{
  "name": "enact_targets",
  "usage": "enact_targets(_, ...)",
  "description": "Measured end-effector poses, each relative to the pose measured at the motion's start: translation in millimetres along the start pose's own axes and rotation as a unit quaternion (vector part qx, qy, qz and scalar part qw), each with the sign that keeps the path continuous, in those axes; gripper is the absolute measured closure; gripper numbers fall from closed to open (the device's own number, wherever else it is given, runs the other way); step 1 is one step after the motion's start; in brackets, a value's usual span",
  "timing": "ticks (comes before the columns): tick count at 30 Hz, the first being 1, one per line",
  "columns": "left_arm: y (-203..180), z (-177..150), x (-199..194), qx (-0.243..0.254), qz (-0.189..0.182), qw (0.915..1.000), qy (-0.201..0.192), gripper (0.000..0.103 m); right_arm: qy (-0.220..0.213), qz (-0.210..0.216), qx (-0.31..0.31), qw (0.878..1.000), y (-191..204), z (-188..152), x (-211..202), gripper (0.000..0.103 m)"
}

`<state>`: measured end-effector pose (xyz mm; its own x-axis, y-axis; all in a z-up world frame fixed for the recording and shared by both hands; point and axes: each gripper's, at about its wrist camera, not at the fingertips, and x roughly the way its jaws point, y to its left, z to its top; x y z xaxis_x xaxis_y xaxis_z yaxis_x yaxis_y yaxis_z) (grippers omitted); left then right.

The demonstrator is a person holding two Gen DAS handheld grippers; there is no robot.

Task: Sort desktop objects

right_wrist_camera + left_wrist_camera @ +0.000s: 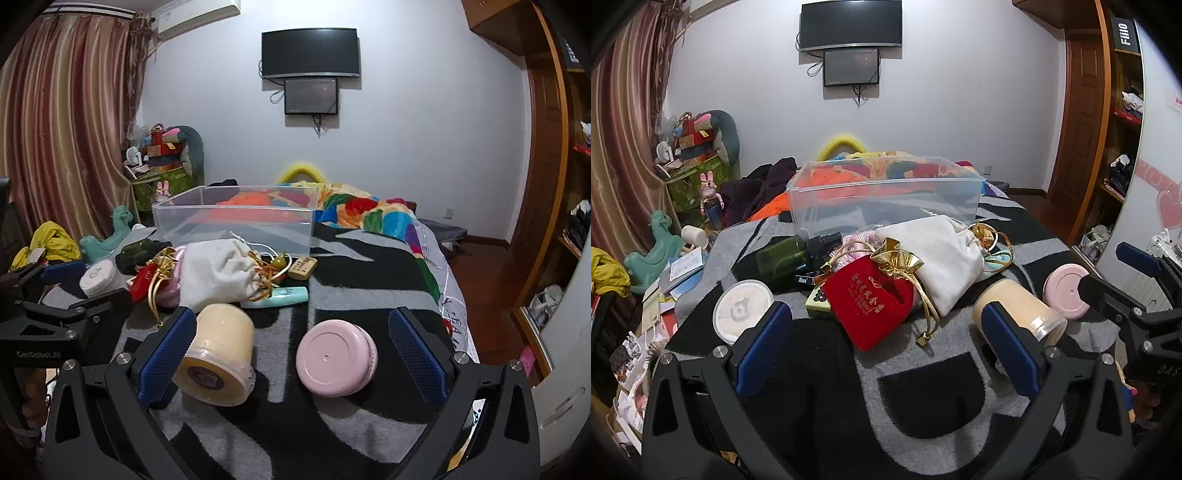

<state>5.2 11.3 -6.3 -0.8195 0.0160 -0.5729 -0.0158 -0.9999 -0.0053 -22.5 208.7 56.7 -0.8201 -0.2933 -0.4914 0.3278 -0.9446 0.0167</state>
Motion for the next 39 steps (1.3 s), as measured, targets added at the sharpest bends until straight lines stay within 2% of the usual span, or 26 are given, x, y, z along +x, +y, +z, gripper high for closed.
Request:
enact_targets(5, -0.2, 0.1, -0.3, 0.000, 0.001, 1.0000, 0.001, 0.000, 0.013, 0.005, 0.010, 1.000, -3.4, -0.6, 3.4, 0.000)
enact_targets(15, 0.0, -0.8, -0.1, -0.001, -0.001, 1.0000, 0.006, 0.000, 0.009, 0.001, -0.013, 1.000, 5.2, -2.1, 2.9, 0.000)
enact_targets(30, 5.2, -2.6, -3.6, -0.011, -0.002, 0.9999, 0.005, 0.000, 0.010, 0.002, -0.012, 1.000, 5.4, -4.3, 2.4, 0.000)
enact_targets(39, 34.9, 4.6, -12.9, -0.036, -0.007, 0.9993, -0.012, 0.000, 0.005, -0.008, -0.013, 1.000, 0.8, -2.9, -0.2, 0.000)
